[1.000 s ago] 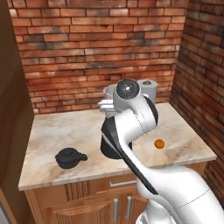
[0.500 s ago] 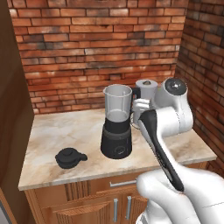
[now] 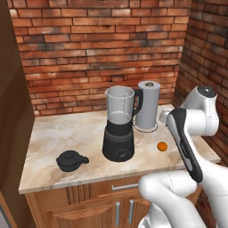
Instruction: Open the blender lid, put the tangerine in the blender, close the lid, and start the blender.
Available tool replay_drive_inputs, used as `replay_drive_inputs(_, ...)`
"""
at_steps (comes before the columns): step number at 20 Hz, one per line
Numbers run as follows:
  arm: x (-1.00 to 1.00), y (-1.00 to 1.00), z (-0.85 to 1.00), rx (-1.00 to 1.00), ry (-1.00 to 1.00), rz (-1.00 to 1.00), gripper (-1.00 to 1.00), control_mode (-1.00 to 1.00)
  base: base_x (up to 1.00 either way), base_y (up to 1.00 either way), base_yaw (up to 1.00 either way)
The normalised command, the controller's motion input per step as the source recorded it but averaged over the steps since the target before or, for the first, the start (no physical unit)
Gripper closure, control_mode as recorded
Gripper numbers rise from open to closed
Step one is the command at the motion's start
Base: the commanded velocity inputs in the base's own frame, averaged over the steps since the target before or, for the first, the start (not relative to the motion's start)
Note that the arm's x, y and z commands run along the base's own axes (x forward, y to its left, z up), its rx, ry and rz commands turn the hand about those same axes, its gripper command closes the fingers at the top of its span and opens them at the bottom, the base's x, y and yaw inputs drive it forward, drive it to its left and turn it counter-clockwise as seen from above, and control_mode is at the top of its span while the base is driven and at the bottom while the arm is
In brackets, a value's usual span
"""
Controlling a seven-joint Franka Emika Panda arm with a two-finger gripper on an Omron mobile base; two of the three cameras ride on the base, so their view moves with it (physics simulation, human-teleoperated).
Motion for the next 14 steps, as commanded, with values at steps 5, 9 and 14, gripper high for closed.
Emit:
replay_drive_inputs(5, 0.19, -0.55, -0.67, 0.0, 0.18, 0.0, -1.0, -1.0, 0.0, 0.0, 0.0)
replay_drive_inputs(9, 0.37, -0.03, -0.56, -0.04, 0.2, 0.02, -1.0, -1.0, 0.0, 0.0, 0.0)
replay_drive_inputs(14, 0.51, 0.12, -0.33, -0.05, 0.16, 0.03, -1.0, -1.0, 0.0, 0.0, 0.0)
